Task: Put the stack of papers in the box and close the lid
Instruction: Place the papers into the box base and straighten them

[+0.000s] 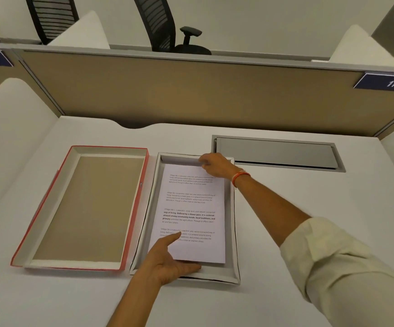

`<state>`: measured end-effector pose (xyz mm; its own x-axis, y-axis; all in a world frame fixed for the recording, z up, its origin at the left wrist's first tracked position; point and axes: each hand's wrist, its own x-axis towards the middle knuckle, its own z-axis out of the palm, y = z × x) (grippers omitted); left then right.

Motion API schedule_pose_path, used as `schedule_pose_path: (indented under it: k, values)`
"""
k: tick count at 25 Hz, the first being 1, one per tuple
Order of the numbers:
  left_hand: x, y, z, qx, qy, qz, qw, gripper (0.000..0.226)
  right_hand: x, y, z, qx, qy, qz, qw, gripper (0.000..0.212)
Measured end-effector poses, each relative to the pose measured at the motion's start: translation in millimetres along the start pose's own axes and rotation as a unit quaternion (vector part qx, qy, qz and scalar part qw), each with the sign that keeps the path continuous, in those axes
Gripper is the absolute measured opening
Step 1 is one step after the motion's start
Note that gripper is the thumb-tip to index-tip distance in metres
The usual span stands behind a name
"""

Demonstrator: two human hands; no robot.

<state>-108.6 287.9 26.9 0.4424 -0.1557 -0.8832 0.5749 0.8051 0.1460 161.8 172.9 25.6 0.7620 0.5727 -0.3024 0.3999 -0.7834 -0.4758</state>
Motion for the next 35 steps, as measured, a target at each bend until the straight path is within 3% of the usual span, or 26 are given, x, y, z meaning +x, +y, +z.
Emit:
schedule_pose_path:
  k: [6, 35]
  values:
    - [7, 1, -4, -0.026, 0.015, -0.025, 0.999, 0.032, 17, 8, 14, 0.023, -0.043, -0.002, 0.999, 0.03]
    - [10, 8, -3, -0.046, -0.026, -0.066, 0.996, 0.039, 19, 0, 18, 0.041, -0.042, -0.015, 0.998, 0.036]
